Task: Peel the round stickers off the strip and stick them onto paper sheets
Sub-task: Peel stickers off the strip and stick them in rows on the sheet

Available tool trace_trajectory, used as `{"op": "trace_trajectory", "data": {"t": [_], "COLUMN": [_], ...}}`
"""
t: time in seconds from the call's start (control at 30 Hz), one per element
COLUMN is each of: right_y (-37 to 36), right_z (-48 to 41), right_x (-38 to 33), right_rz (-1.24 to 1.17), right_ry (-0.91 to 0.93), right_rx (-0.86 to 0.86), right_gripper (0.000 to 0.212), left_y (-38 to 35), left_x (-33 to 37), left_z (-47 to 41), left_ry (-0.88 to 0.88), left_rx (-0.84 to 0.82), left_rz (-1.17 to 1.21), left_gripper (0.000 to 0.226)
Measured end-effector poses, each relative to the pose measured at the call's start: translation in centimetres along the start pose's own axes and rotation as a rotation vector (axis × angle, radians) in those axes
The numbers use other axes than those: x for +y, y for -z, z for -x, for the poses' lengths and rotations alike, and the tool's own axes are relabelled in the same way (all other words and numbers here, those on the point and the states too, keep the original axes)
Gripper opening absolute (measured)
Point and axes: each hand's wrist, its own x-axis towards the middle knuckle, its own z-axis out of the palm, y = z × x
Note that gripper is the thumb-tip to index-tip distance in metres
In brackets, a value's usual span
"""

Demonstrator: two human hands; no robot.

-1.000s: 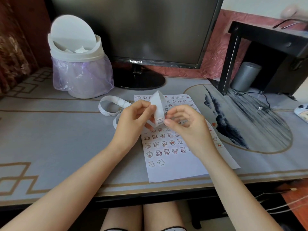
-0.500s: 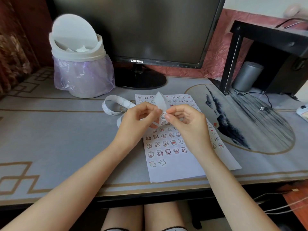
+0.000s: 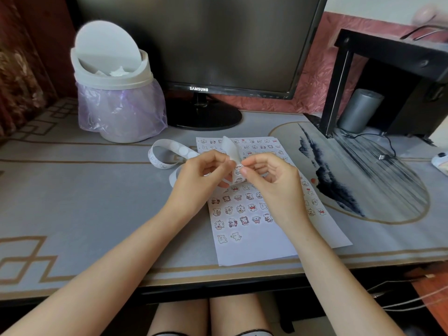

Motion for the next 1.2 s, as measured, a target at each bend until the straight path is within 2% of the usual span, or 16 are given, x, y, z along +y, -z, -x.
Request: {"op": "trace_trajectory", "data": {"t": [0.33, 0.57, 0.9, 1.2], "right_y": [0.0, 0.6, 3.2, 2.9], "right_z": [0.1, 0.8, 3.5, 4.6], "right_x": [0.0, -0.7, -1.7, -1.3], "right_rz": [0.079, 0.131, 0.044, 0.103], "right_ry": [-0.031, 0.026, -0.360, -0.425], "right_rx": [-0.046, -0.092, -0.305, -0.325], "right_gripper": [0.008, 0.009, 0.007, 0.013], "left_y": [-0.1, 0.0, 0.0, -0.1], "left_x": [0.0, -0.1, -0.1, -0.2], "left_z": [0.1, 0.0, 0.1, 0.1], "left_ry": [0.030, 0.040, 0.047, 0.052], "left_rx": [0.017, 0.037, 0.044, 0.046], "left_rz": [-0.016, -0.031, -0.042, -0.060], "left_gripper": [0.016, 0.015, 0.016, 0.017]}}
